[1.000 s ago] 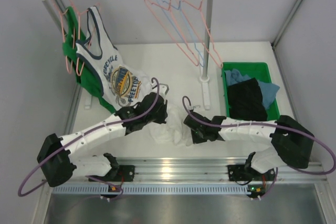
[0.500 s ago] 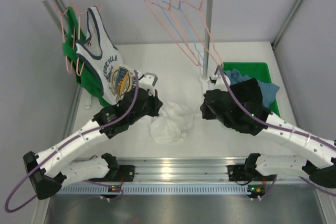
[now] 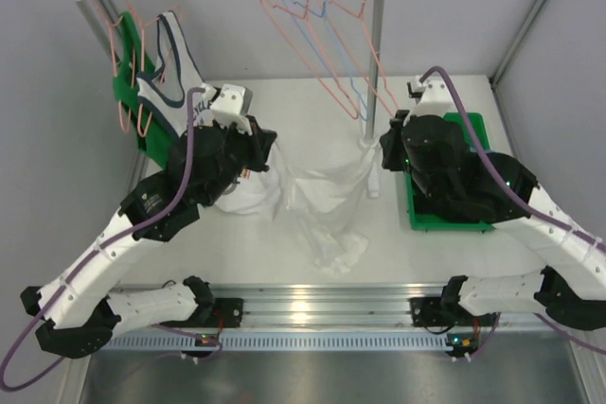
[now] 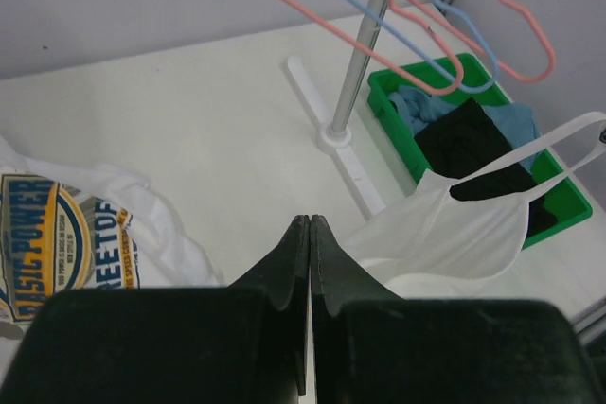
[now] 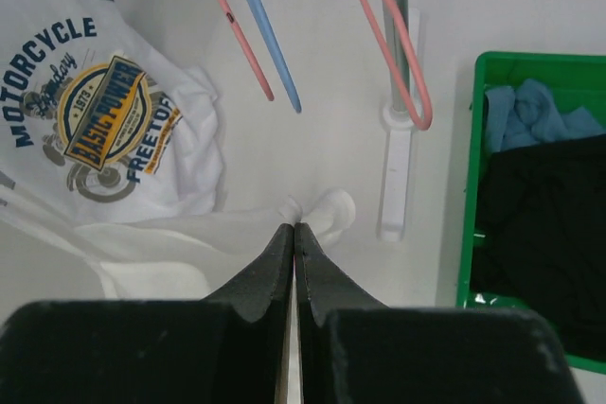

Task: Place the tank top on the hanger

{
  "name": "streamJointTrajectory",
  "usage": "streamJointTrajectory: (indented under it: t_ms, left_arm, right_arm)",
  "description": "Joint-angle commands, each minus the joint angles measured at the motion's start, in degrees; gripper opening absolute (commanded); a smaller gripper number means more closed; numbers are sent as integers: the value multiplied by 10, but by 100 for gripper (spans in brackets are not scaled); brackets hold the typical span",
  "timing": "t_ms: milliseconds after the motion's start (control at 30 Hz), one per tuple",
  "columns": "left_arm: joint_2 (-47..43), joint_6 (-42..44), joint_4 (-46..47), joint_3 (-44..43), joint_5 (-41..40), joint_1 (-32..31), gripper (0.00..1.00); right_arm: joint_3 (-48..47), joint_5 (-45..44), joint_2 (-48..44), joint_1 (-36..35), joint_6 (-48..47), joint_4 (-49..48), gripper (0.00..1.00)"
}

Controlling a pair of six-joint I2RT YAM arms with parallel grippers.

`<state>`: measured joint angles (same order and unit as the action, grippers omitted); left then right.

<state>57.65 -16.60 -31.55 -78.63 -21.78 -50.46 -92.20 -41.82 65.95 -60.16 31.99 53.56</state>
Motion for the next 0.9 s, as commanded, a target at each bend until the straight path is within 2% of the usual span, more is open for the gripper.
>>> streamJointTrajectory:
  t_ms: [0, 200, 367, 533, 567, 633, 667, 767, 867]
  left_arm:
    - [28, 61, 5, -75, -31, -1, 0]
    - [50, 88, 3, -143, -40, -1, 0]
    - [36, 71, -8, -120, -34, -1, 0]
    - [-9, 4, -11, 0, -13, -1, 0]
    - [-30, -24, -7, 55, -2, -1, 0]
    - [-49, -56, 1, 115, 11, -1, 0]
    - [-66, -90, 11, 174, 20, -1, 0]
    - [-87, -155, 55, 290, 72, -1, 0]
    - [-89, -204, 96, 380, 127, -1, 0]
  right_arm:
    - [-75, -30, 20, 17, -76, -6, 0]
    - [-149, -16, 44, 35, -110, -4, 0]
    - [-121, 1, 30, 35, -86, 5, 0]
    - [23, 36, -33, 35, -22, -12, 0]
    - [83, 51, -44, 35, 6, -23, 0]
    - [148, 67, -79, 35, 37, -37, 0]
    - [181, 86, -89, 35, 70, -43, 0]
    - [349, 126, -122, 35, 135, -75, 0]
    - [473, 160, -147, 35, 197, -115, 0]
